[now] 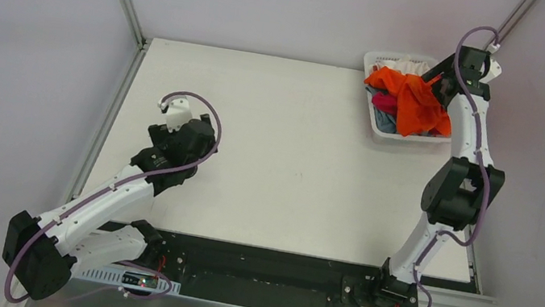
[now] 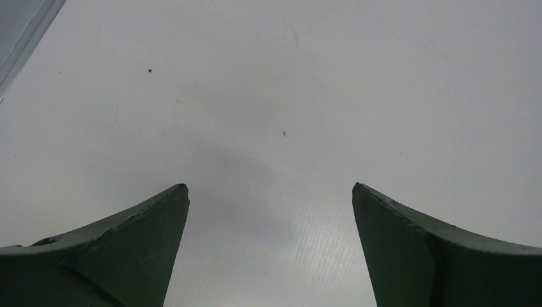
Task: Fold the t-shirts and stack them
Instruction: Grab crumpled tshirt from bin with the right arm
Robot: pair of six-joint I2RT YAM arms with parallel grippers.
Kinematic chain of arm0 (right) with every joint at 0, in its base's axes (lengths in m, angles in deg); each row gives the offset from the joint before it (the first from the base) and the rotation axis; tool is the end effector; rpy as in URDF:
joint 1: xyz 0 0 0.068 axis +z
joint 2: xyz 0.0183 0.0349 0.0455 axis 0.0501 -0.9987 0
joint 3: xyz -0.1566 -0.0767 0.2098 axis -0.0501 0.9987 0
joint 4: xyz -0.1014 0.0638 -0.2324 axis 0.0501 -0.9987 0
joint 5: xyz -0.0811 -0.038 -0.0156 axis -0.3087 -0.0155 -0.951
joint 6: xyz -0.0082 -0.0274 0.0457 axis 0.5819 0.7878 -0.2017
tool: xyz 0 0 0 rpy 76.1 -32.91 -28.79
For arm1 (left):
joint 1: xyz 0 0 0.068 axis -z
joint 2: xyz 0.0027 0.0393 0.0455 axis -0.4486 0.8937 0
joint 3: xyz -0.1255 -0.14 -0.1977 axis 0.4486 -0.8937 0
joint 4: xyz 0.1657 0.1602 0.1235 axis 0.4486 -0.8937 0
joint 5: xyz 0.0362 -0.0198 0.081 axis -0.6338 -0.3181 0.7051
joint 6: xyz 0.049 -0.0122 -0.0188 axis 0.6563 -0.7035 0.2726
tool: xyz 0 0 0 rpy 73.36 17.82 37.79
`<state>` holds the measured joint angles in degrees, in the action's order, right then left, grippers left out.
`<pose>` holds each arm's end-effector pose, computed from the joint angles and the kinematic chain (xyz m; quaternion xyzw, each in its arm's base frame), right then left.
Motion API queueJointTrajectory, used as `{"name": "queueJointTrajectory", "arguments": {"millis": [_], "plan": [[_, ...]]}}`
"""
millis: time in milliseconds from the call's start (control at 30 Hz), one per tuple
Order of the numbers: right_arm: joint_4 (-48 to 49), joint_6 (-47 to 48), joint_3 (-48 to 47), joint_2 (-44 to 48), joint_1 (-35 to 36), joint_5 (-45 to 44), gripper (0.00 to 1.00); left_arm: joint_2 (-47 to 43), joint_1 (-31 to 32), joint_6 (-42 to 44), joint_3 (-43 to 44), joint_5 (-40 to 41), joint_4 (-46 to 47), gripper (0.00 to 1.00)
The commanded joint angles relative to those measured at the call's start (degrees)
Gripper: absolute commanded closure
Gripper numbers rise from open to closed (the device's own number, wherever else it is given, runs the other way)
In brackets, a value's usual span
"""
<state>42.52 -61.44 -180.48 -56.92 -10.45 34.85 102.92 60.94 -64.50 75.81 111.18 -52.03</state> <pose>0.4432 -0.0678 0.3516 0.2584 0.8303 -0.0614 0.4900 0.1802 -0.0930 0.2822 -0.1868 0.8166 0.0187 0.5458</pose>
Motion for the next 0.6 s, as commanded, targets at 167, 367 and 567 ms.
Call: {"name": "queueJointTrajectory", "arguments": {"millis": [167,367,567], "plan": [[-0.2,1.3,-13.0,-11.0,0.1,-0.8,0.38,1.4,-1.1,2.8,1.2,0.8,3.7,0.01],[-0.4,1.4,-14.0,-11.2,0.1,-0.8,0.94,-0.1,-1.4,3.1,0.6,-0.3,3.7,0.01],[1.8,2.5,-12.7,-1.5,0.9,4.0,1.0,-4.7,-1.4,3.7,-0.9,-3.0,3.7,0.01]]}}
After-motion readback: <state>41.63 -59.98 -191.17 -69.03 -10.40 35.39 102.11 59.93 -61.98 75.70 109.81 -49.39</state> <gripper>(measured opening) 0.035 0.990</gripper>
